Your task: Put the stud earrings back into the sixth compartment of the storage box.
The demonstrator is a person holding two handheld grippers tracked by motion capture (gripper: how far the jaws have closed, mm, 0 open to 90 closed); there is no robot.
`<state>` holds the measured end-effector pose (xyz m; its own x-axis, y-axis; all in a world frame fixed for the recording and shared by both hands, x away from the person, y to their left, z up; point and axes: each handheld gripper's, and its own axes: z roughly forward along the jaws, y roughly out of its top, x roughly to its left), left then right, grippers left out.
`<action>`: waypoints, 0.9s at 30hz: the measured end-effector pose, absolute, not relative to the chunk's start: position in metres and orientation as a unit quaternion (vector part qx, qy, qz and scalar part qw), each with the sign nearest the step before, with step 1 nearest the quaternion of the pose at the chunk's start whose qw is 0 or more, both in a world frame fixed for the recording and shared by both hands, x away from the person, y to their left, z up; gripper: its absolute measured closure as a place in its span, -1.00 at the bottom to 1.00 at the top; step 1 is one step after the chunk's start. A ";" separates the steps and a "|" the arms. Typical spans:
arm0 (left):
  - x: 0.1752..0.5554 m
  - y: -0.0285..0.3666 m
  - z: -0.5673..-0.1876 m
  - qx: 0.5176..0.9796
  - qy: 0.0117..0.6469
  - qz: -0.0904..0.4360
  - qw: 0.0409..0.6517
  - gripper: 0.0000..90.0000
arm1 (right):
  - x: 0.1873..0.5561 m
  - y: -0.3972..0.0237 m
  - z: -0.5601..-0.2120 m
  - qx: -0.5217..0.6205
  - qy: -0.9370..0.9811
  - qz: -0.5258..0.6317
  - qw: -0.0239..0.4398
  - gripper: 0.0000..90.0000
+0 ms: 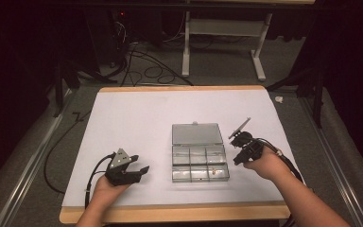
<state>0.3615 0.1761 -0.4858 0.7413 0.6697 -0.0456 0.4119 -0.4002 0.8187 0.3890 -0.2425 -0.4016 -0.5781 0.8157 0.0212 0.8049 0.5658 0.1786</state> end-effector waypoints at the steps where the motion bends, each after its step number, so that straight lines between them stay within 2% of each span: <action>1: 0.361 0.176 -0.486 0.824 0.328 0.147 0.438 -0.20 | 0.387 -0.240 -0.398 0.454 0.886 0.086 0.033 0.96; 12: 0.361 0.176 -0.486 0.824 0.326 0.148 0.439 -0.20 | 0.372 -0.203 -0.375 0.407 0.909 0.092 0.031 0.96; 27: 0.362 0.176 -0.486 0.823 0.327 0.145 0.440 -0.20 | 0.373 -0.186 -0.403 0.378 0.923 0.073 0.012 0.96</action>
